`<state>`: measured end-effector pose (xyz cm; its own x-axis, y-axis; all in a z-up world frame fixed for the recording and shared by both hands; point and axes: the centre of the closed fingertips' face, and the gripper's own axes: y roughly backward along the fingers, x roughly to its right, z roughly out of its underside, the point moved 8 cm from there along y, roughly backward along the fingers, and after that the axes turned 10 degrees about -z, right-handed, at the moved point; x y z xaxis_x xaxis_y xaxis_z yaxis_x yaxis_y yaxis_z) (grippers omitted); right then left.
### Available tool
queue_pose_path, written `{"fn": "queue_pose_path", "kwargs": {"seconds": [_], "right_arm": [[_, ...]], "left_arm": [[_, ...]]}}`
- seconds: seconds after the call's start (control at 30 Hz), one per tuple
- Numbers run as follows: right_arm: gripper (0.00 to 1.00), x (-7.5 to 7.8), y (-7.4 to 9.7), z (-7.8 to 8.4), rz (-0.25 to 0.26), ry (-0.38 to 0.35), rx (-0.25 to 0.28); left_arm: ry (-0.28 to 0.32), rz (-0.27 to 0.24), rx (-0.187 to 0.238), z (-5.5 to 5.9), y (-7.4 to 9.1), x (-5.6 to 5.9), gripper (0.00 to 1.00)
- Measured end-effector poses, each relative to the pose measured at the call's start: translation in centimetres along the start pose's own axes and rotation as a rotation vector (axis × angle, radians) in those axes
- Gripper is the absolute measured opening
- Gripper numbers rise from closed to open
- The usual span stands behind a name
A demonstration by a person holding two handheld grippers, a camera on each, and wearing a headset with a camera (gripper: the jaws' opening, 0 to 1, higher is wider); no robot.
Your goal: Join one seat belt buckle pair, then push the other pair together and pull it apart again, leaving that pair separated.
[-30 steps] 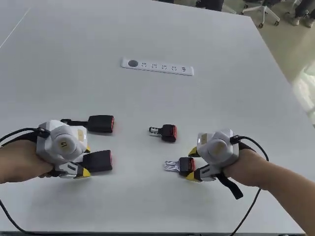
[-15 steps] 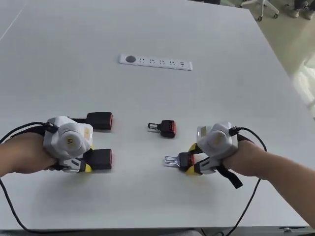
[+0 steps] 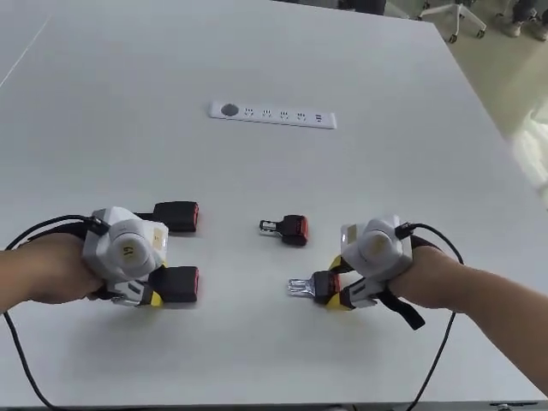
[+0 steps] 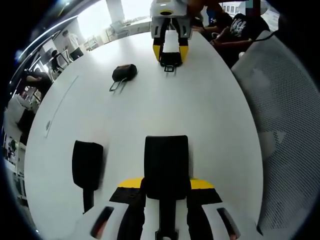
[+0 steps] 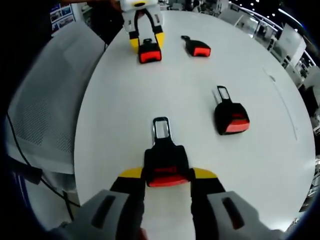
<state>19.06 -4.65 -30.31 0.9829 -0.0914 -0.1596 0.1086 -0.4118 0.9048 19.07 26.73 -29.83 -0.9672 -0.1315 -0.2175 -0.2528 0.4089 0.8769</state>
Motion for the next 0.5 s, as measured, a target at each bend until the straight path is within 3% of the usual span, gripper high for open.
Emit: {"fn": "queue_pose_path", "kwargs": {"seconds": [0.2,0.5], "right_arm": [[0.36,-0.2,-0.2,-0.5,0.006,-0.003,0.006],[0.36,-0.8,-1.5,-2.9,0.008,0.005,0.051]], "left_arm": [[0.004,0.005,-0.007,0.2,-0.2,-0.2,0.32],[0.008,0.007,-0.014,0.1,-0.2,-0.1,0.32]]}}
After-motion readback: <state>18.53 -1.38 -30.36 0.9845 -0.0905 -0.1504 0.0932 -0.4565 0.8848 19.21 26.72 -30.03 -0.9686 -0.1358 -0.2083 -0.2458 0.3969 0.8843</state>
